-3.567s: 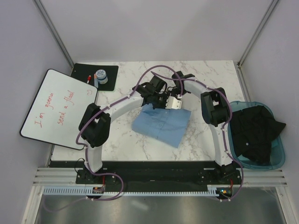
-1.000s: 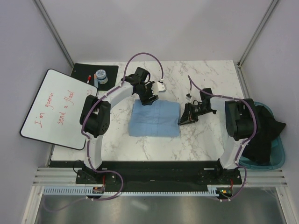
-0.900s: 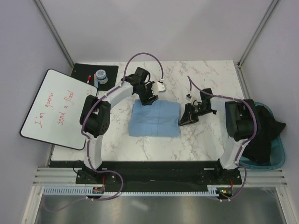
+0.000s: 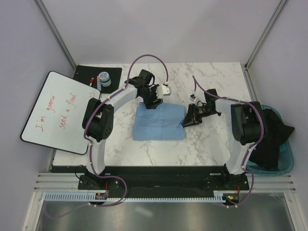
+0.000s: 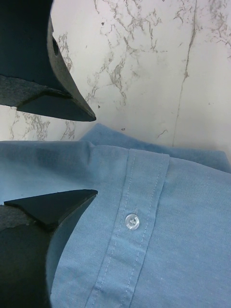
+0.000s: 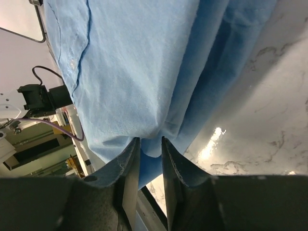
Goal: Fold and stack the long sleeve shirts
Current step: Fold the shirt
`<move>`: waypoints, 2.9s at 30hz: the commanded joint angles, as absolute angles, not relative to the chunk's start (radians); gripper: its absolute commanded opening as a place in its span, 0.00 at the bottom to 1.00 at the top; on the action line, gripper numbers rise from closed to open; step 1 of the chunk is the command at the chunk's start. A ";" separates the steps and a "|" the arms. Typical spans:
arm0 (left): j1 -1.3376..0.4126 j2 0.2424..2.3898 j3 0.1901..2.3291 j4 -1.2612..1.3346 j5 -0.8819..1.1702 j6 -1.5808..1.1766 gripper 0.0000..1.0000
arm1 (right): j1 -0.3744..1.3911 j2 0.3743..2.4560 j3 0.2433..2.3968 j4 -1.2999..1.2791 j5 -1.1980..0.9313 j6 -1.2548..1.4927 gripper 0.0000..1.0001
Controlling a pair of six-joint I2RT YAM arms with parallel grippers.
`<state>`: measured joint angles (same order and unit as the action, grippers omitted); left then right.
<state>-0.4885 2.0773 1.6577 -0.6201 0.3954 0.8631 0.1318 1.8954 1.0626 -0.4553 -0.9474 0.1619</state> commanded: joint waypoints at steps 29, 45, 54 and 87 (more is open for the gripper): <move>-0.462 2.083 1.695 -0.630 0.393 0.867 0.68 | 0.135 1.968 1.071 -0.383 -0.970 0.250 0.00; -0.272 1.925 1.597 -0.765 0.524 0.373 0.71 | 0.135 1.939 1.080 -0.472 -0.928 0.193 0.00; -0.213 1.913 1.468 -0.739 0.600 0.238 0.73 | 0.137 1.944 1.092 -0.495 -0.931 0.178 0.00; -0.187 1.942 1.419 -0.661 0.678 0.152 0.02 | 0.138 1.947 1.177 -0.709 -0.871 0.038 0.00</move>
